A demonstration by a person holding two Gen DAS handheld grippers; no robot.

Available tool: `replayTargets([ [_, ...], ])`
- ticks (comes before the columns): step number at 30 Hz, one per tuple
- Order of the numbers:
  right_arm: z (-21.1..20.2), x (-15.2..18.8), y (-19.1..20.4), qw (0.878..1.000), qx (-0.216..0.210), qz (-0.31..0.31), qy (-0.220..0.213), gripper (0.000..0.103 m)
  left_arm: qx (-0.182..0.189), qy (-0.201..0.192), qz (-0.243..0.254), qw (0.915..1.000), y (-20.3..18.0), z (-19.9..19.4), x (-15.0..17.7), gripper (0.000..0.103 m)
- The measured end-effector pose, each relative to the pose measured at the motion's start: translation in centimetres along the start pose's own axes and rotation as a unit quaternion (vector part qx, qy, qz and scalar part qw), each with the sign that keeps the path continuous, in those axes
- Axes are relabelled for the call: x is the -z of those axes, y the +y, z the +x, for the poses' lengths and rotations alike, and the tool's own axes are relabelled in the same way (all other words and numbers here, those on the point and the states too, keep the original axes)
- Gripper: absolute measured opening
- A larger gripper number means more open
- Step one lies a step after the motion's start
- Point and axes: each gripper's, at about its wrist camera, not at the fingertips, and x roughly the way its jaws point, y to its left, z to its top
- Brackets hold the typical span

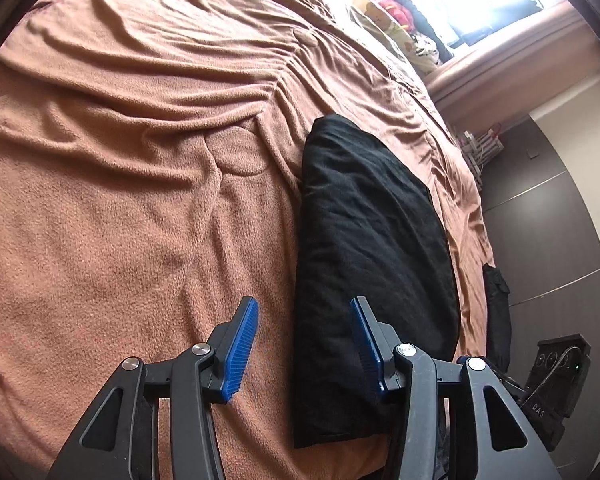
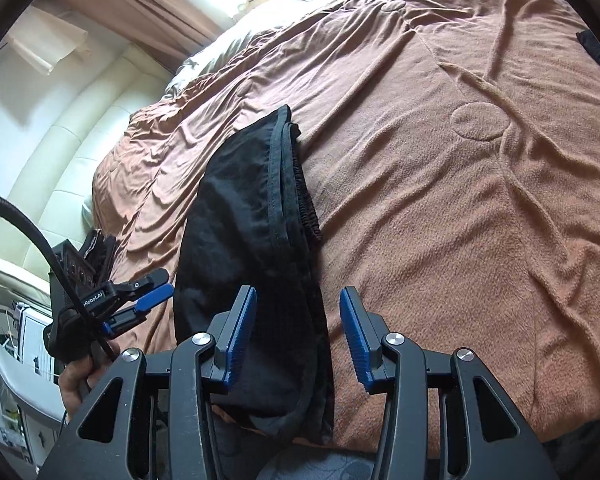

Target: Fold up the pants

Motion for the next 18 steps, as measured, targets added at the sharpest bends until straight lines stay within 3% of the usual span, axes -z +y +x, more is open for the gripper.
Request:
replayTargets([
  [5,1.7,-1.7,0.5,1.000,-0.012,-0.013,0.004,0.062,0.005,-0.003,-0.006,1.0000,0.1,0.5,-1.0,0.050],
  [18,8.4,-5.9,0.1,0.999,-0.019,-0.017,0.034,0.064,0.025,0.005,-0.006,0.9997,-0.7,3.3,-3.4,0.050],
])
